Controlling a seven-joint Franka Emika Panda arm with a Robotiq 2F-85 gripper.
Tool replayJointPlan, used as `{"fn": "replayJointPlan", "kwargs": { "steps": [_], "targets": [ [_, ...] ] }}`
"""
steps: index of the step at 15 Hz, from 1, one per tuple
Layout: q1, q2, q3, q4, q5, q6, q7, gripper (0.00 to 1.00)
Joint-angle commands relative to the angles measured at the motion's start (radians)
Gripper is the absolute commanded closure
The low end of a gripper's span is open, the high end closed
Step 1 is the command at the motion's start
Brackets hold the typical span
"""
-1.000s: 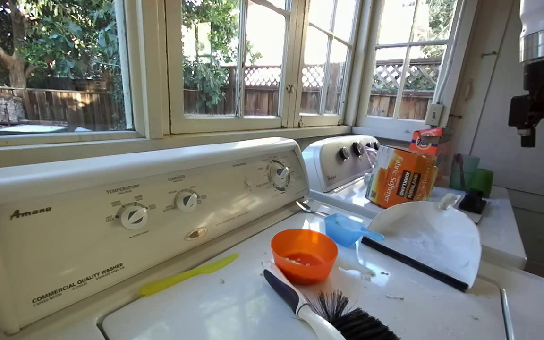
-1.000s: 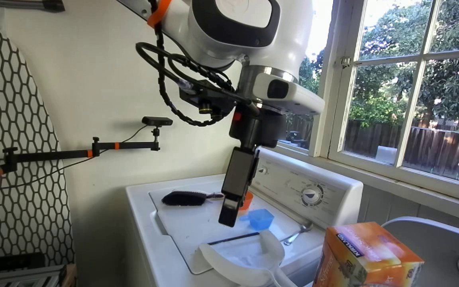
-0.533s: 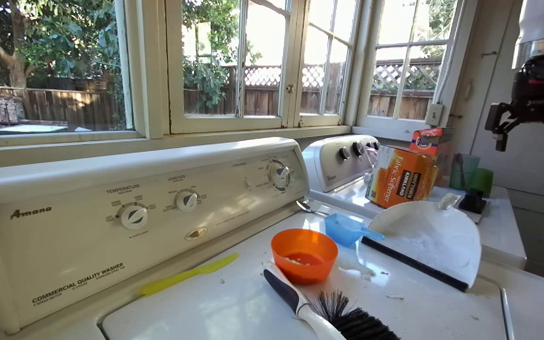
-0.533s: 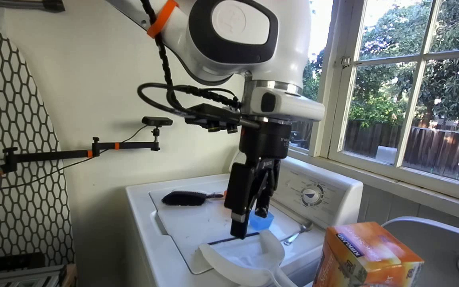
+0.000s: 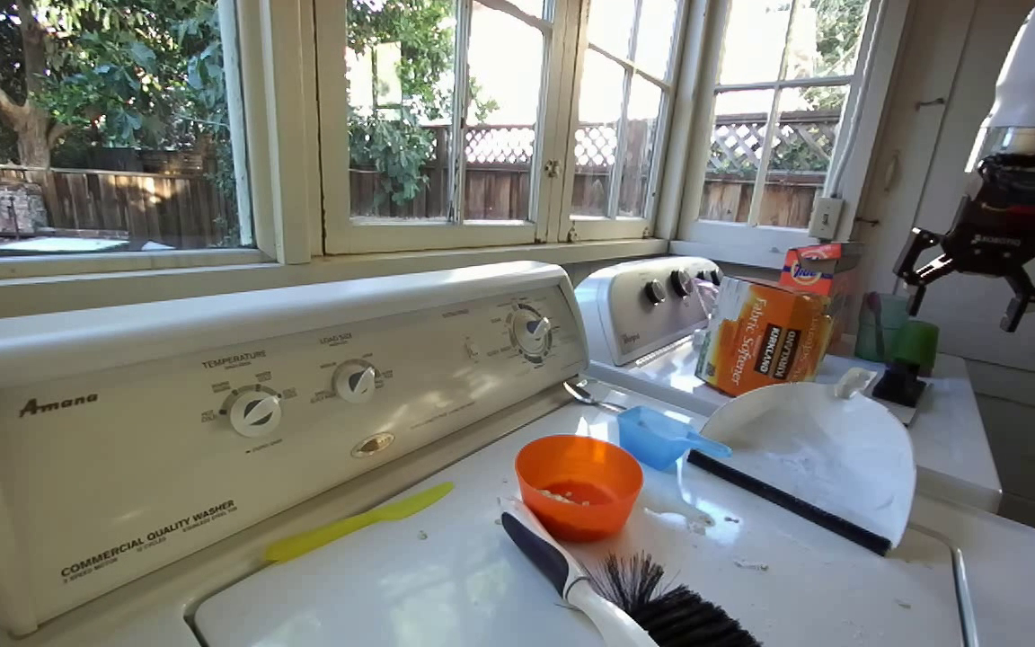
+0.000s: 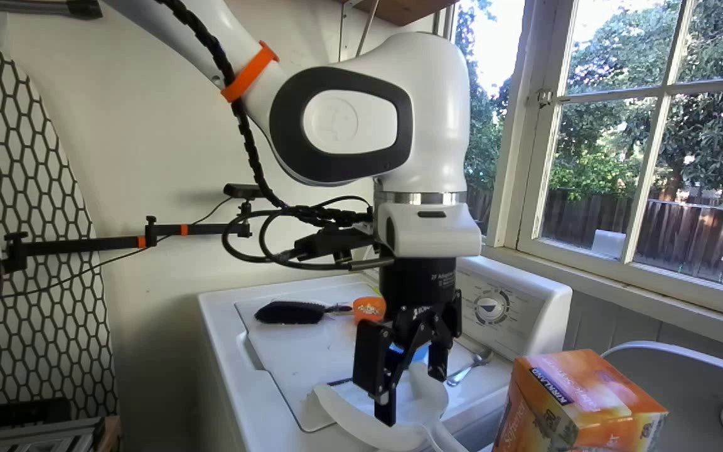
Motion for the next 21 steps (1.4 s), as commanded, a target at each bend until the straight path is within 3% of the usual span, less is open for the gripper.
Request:
{"fn": "replayJointPlan", "kwargs": {
  "steps": [1, 4, 5, 11, 21],
  "targets": [
    [-0.009, 0.016, 0.003, -0.052, 0.0, 0.119, 0.068, 0.0],
    [-0.005, 0.048, 0.001, -0.068, 0.007, 0.187, 0.081, 0.0],
    [-0.003, 0.031, -0.001, -0.045, 0.001, 0.132, 0.057, 0.0],
    [-0.002, 0.065, -0.005, -0.049, 0.008, 0.191, 0.072, 0.0],
    [0.012, 0.19, -0.032, -0.046, 0.056, 0.417, 0.047, 0.0]
  ]
}}
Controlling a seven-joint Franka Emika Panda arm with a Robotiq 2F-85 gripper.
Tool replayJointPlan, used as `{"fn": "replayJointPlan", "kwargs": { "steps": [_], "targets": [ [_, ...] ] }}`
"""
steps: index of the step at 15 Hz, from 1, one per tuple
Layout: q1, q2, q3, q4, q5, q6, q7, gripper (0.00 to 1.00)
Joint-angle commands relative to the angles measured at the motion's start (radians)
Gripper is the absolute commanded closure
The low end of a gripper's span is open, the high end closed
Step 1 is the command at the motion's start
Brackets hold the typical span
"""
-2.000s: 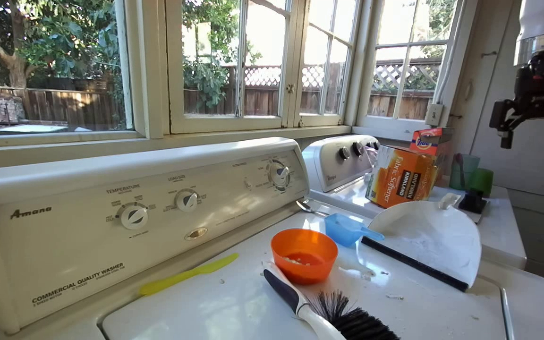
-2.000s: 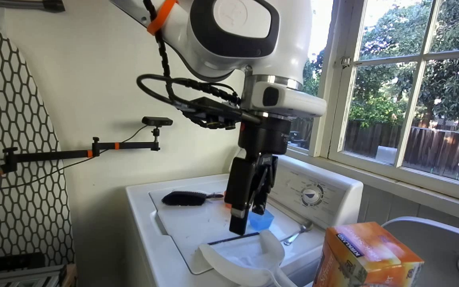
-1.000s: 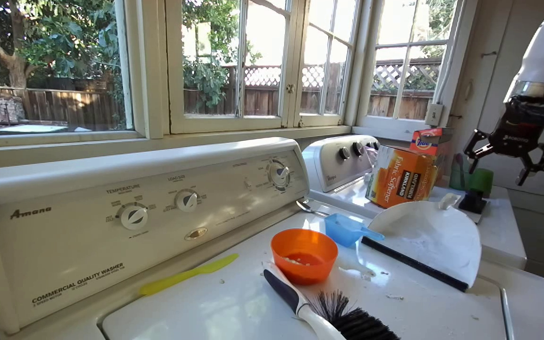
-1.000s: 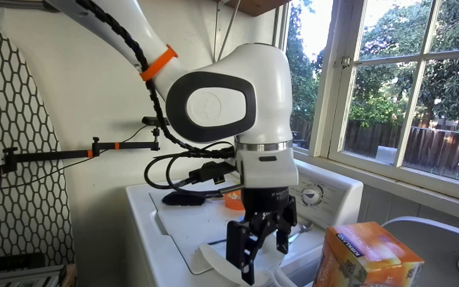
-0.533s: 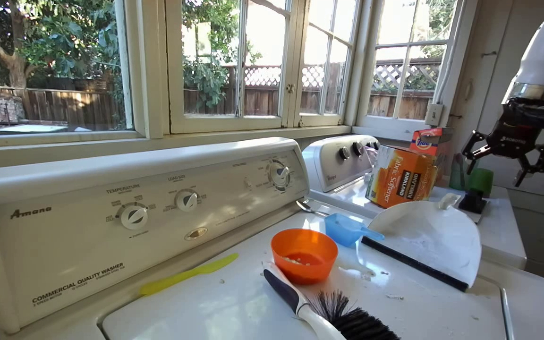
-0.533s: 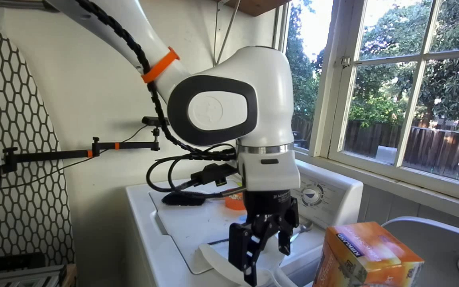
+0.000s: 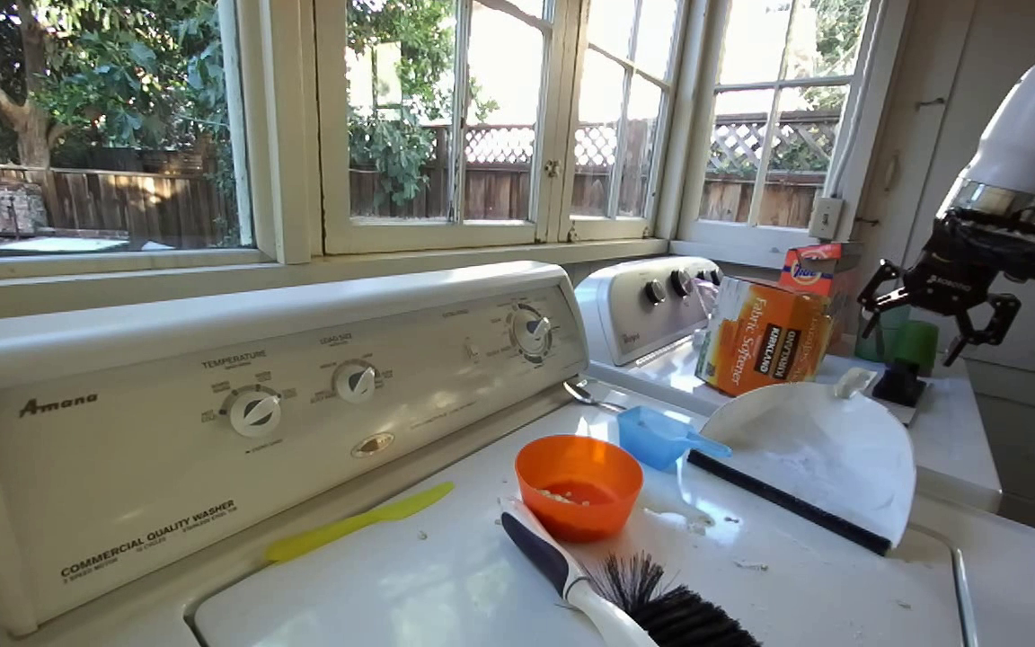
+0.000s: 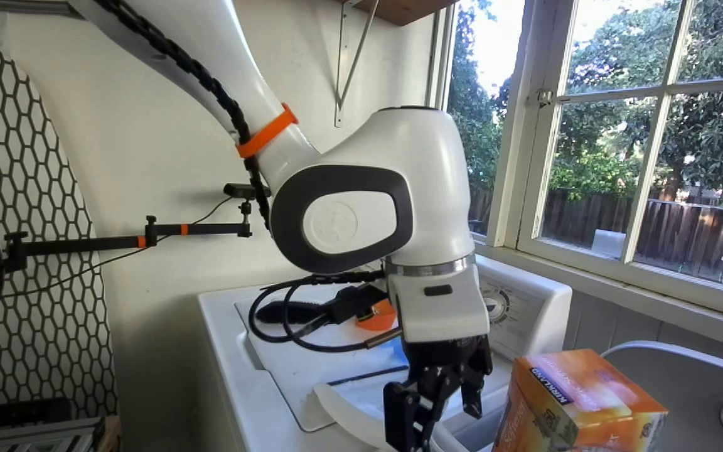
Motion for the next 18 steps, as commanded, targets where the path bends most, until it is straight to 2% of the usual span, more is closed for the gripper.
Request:
{"fn": "replayJointPlan", "kwargs": {
  "steps": [1, 7, 12, 18],
  "targets": [
    [0.018, 0.059, -0.011, 0.01, 0.057, 0.07, -0.022, 0.0],
    [0.037, 0.135, -0.016, 0.048, 0.114, 0.11, -0.037, 0.0],
    [0.049, 0.197, -0.026, 0.108, 0.131, 0.089, -0.045, 0.0],
    [0.058, 0.262, -0.027, 0.175, 0.217, 0.063, -0.11, 0.0]
  ]
}}
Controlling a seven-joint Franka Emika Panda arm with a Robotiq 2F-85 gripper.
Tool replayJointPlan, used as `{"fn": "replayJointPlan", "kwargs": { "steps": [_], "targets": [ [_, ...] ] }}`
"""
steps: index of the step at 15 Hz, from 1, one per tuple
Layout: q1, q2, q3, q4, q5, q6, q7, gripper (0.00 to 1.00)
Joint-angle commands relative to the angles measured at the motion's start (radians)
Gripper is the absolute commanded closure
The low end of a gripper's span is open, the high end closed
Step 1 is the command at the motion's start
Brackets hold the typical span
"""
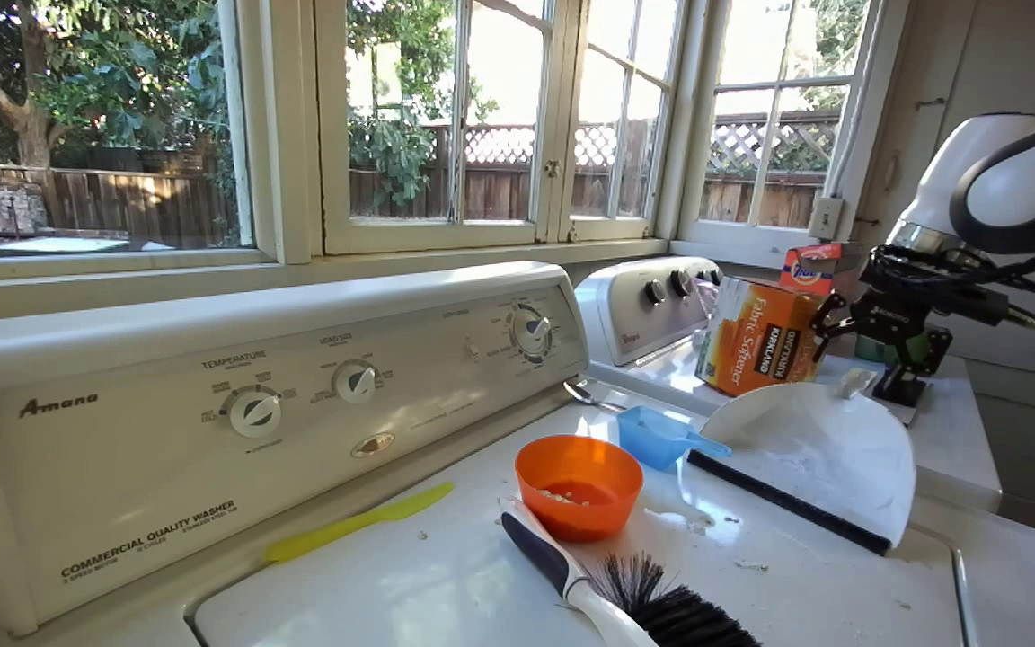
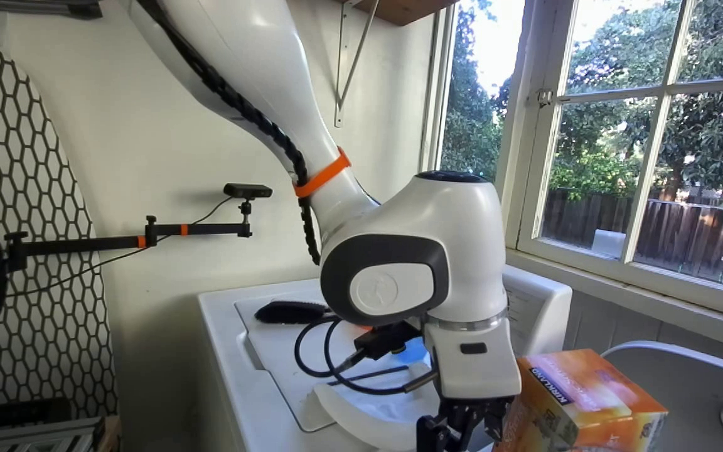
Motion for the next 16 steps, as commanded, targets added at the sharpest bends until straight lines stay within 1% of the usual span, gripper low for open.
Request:
{"fn": "replayJointPlan", "kwargs": {
  "steps": [1, 4, 5, 6, 7, 8, 10, 12, 13, 14, 15, 16],
  "targets": [
    [0.02, 0.049, -0.015, 0.054, 0.064, -0.026, -0.051, 0.0],
    [0.024, 0.067, -0.016, 0.076, 0.077, -0.038, -0.076, 0.01],
    [0.027, 0.07, -0.017, 0.081, 0.077, -0.041, -0.08, 0.18],
    [0.028, 0.072, -0.016, 0.086, 0.079, -0.046, -0.087, 0.26],
    [0.029, 0.074, -0.016, 0.09, 0.082, -0.05, -0.093, 0.31],
    [0.031, 0.073, -0.016, 0.091, 0.083, -0.055, -0.096, 0.41],
    [0.034, 0.072, -0.013, 0.095, 0.091, -0.065, -0.107, 0.57],
    [0.039, 0.074, -0.016, 0.099, 0.09, -0.074, -0.115, 0.71],
    [0.04, 0.073, -0.014, 0.102, 0.094, -0.084, -0.119, 0.8],
    [0.042, 0.072, -0.014, 0.104, 0.093, -0.093, -0.119, 0.86],
    [0.046, 0.069, -0.012, 0.107, 0.094, -0.104, -0.119, 0.9],
    [0.05, 0.067, -0.012, 0.11, 0.09, -0.121, -0.116, 0.9]
  ]
}}
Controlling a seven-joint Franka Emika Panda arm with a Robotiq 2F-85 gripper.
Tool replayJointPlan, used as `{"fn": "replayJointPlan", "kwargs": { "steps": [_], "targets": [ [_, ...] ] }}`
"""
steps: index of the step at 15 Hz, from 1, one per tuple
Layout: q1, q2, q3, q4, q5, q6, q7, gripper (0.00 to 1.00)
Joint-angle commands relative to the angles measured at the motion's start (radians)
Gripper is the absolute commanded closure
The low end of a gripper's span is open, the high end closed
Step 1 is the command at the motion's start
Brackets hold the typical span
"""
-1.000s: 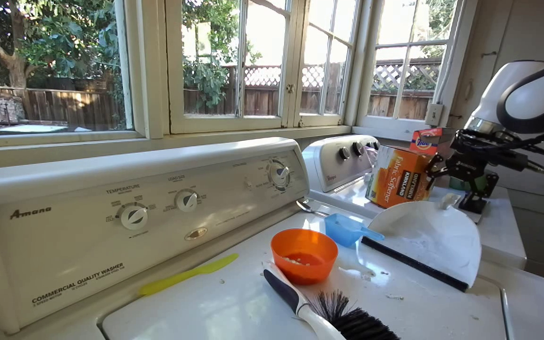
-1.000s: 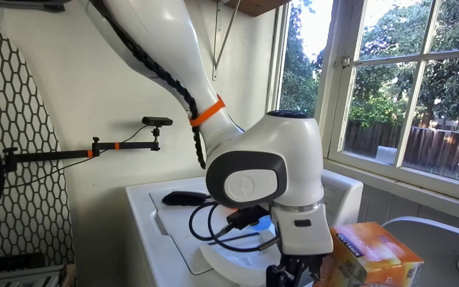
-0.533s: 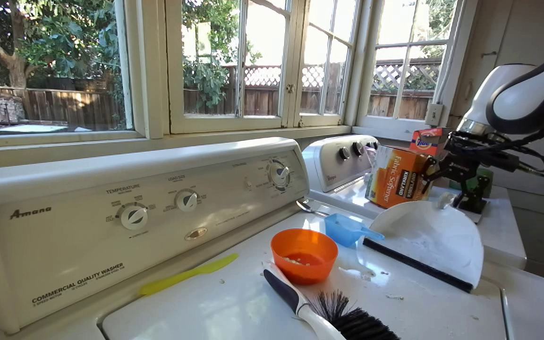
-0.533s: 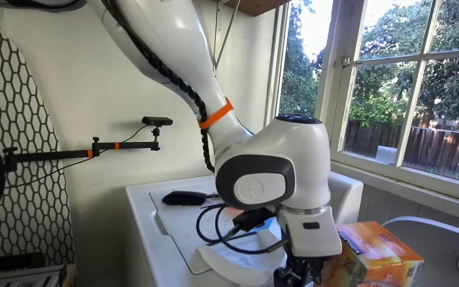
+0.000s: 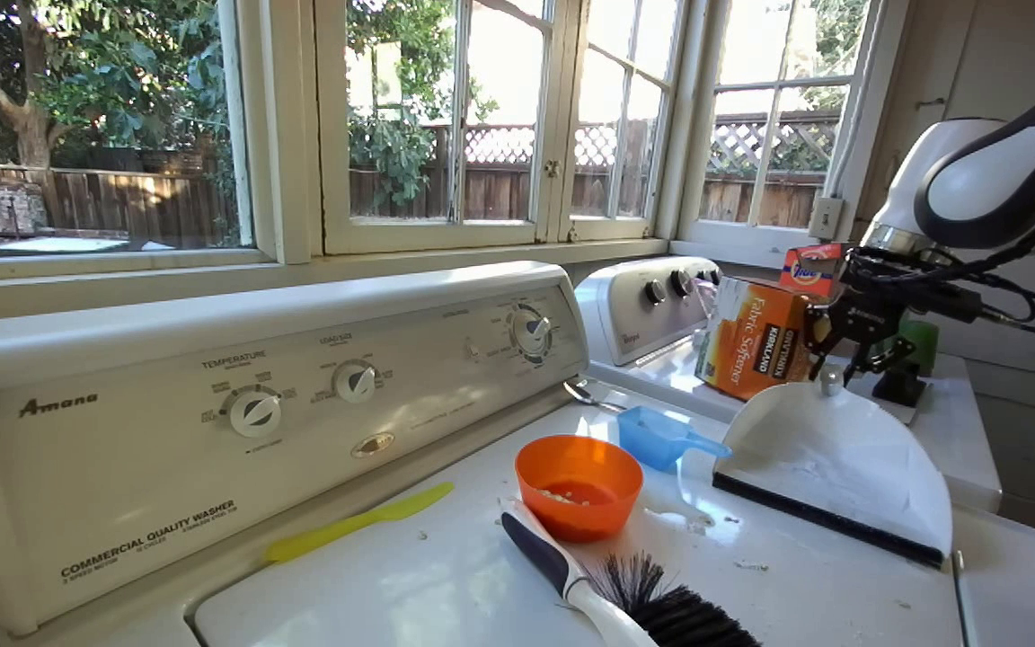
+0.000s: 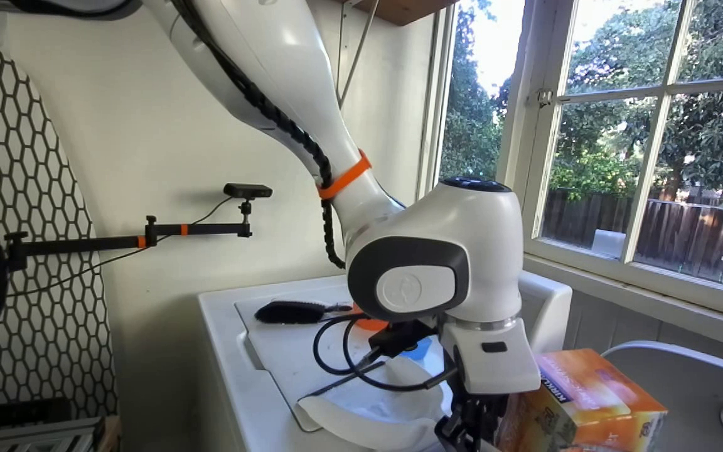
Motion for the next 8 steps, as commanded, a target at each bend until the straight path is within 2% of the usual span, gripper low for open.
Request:
{"fn": "replayJointPlan", "kwargs": {
  "steps": [1, 8],
  "targets": [
    [0.028, 0.0, -0.012, 0.026, 0.027, -0.083, -0.018, 0.9],
    [0.076, -0.018, -0.016, 0.066, -0.012, -0.306, 0.095, 0.9]
  ]
}}
